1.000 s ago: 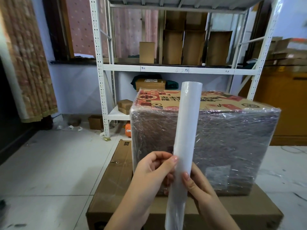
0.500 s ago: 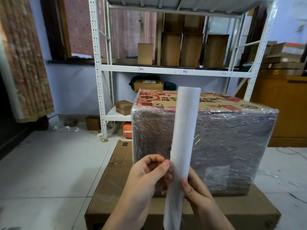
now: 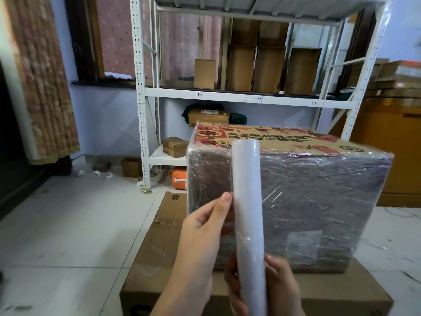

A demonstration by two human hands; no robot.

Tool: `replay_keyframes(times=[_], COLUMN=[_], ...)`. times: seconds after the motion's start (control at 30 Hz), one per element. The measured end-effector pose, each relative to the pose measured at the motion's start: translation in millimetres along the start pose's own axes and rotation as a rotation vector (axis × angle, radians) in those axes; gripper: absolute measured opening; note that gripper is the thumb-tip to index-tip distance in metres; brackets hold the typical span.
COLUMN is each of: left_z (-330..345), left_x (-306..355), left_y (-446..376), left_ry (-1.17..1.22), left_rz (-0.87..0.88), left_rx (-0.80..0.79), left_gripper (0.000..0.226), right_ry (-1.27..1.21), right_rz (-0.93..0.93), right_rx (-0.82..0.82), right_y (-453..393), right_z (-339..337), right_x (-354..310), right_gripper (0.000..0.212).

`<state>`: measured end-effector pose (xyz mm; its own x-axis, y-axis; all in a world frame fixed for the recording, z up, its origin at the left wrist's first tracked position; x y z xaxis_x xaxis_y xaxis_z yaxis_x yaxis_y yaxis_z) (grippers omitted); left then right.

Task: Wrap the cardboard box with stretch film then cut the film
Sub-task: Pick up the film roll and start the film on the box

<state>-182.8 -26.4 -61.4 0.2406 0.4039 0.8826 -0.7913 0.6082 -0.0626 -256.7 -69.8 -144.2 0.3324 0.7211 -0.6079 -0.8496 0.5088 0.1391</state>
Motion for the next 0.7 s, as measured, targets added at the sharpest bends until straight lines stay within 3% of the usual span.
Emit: replay_keyframes(times=[0.33, 0.5, 0.6, 0.7], left_z=[-14.3, -17.9, -23.0, -27.4], left_x=[0.7, -0.5, 1.5, 4.8], left_y=[-12.6, -15.0, -18.2, -18.2], left_ry=[0.126, 0.165, 0.134, 0.11], left_rz=[-0.009, -0.042, 0.021, 0.074], left_rx=[0.154, 0.172, 0.22, 0.258], left_gripper=[0.013, 0.007, 0.012, 0.009], right_ry=[0.011, 0.215, 0.257, 0.334], right_rz=[0.004, 0.016, -0.036, -0.149], right_rx=[0.043, -0.094, -0.096, 0.019], right_y=[-3.3, -6.5, -9.6, -13.8], right_z=[-2.9, -6.1, -7.6, -13.3], right_x=[3.3, 9.6, 9.2, 4.8], right_gripper=[0.066, 0.054, 0.059, 0.074])
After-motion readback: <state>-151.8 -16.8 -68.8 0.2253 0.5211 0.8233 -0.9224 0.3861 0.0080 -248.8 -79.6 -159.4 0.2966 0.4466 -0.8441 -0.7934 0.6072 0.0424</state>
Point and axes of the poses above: each hand's wrist, its own y-axis away from the middle knuckle, its own z-axis out of the palm, x = y × z, the point moved 6 cm from there along -y, towards the middle knuckle, and after that the axes turned 14 degrees about x, right-handed, at the moved point
